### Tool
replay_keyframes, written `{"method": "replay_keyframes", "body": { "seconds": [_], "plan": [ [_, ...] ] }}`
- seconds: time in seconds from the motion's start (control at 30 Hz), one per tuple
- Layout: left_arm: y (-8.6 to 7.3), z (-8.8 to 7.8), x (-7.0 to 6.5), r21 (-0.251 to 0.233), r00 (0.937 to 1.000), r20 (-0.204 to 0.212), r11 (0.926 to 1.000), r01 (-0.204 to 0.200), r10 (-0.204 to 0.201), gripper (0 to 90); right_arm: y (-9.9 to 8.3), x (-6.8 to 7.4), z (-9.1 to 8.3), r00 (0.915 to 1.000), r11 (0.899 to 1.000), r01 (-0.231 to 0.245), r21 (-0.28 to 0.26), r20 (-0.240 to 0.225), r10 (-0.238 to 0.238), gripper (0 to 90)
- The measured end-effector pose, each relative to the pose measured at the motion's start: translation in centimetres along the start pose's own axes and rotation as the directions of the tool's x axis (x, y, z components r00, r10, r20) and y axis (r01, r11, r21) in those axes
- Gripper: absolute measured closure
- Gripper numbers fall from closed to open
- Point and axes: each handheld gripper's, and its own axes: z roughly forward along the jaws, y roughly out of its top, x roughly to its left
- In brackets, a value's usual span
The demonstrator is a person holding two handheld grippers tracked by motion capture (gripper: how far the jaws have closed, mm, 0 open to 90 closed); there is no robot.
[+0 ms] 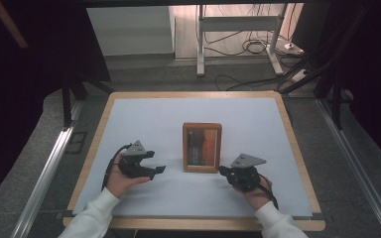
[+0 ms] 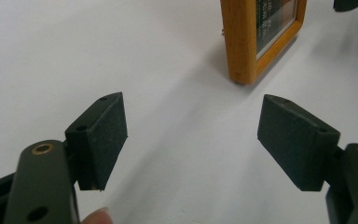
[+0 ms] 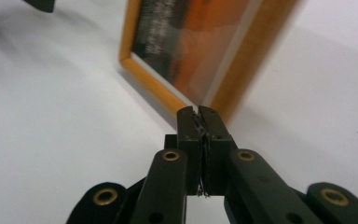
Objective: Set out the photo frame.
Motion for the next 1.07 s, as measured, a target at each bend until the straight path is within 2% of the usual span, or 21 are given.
{"method": "replay_keyframes", "body": {
  "seconds": [0.1,0.27,0.4,0.63,0.87,1.07],
  "plan": [
    [-0.2,-0.2,0.2,-0.008,0.9999,-0.003,0.9999,0.011,-0.011,23.4,-0.7,-1.6,-1.2,0.9994,0.999,-0.035,-0.014,0.003,0.035,80.8],
    [-0.3,-0.5,0.4,-0.015,0.9997,-0.014,0.9997,0.02,-0.02,23.5,-2.0,-3.5,-3.1,0.9964,0.997,-0.073,-0.027,0.042,0.074,49.0],
    [-0.3,-0.4,0.3,-0.009,0.9998,-0.012,0.9999,0.013,-0.014,23.5,-2.9,-4.4,-4.2,0.991,0.993,-0.108,-0.041,0.075,0.111,37.6],
    [-0.3,-0.4,0.3,-0.015,0.9998,-0.01,0.9997,0.019,-0.019,23.6,-3.9,-6.0,-4.8,0.9791,0.985,-0.168,-0.045,0.109,0.172,32.4],
    [-0.2,-0.3,0.3,-0.015,0.9998,-0.007,0.9997,0.017,-0.017,23.6,-4.0,-5.9,-4.6,0.9822,0.987,-0.159,-0.03,0.097,0.161,32.2],
    [-0.1,-0.3,0.2,-0.014,0.9999,-0.006,0.9998,0.015,-0.015,23.6,-3.8,-5.9,-4.8,0.9815,0.987,-0.154,-0.047,0.108,0.158,29.0]
  ]
}}
